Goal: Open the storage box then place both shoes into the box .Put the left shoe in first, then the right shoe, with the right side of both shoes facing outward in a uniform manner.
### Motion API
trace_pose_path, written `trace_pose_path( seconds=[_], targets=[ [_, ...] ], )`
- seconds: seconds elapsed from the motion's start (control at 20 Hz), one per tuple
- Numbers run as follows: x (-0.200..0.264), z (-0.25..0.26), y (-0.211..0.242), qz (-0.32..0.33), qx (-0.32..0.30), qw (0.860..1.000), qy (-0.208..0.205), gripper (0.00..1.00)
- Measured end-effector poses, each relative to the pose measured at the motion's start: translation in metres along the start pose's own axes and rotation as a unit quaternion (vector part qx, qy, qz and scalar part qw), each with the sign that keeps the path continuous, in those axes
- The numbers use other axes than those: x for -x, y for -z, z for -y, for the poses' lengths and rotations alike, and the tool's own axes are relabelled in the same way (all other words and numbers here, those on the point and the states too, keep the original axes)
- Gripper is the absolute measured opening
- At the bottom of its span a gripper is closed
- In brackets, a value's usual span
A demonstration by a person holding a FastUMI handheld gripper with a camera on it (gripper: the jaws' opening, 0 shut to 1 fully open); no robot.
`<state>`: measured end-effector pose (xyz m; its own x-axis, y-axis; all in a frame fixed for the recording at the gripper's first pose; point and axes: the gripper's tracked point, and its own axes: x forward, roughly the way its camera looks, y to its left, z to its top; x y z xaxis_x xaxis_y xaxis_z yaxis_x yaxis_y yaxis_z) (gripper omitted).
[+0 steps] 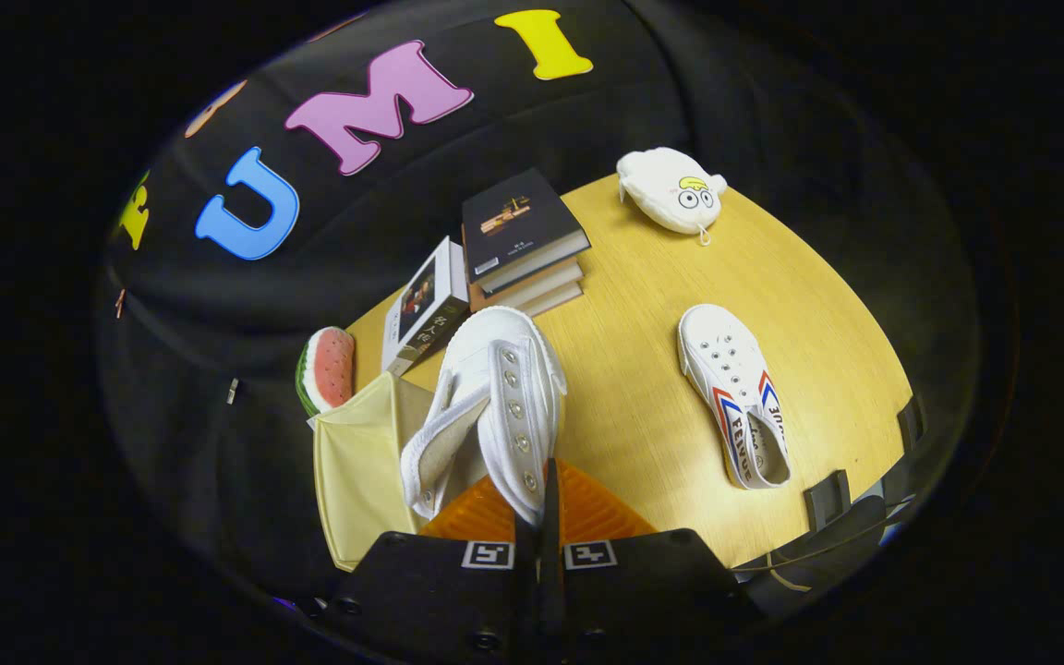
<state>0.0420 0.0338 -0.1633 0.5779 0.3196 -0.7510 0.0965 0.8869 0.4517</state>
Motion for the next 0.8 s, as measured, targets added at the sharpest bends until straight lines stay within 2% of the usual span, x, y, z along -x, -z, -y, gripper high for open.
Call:
trace_pose_path(
  seconds=[0.2,0.4,0.8],
  targets=[
    [0.010,-0.068,0.003,0.002,0.003,0.999,-0.053,0.05],
    [0.002,-0.125,0.023,-0.016,0.002,0.996,-0.086,0.05],
    [-0.049,-0.194,0.083,-0.058,0.018,0.994,-0.094,0.05]
  ],
)
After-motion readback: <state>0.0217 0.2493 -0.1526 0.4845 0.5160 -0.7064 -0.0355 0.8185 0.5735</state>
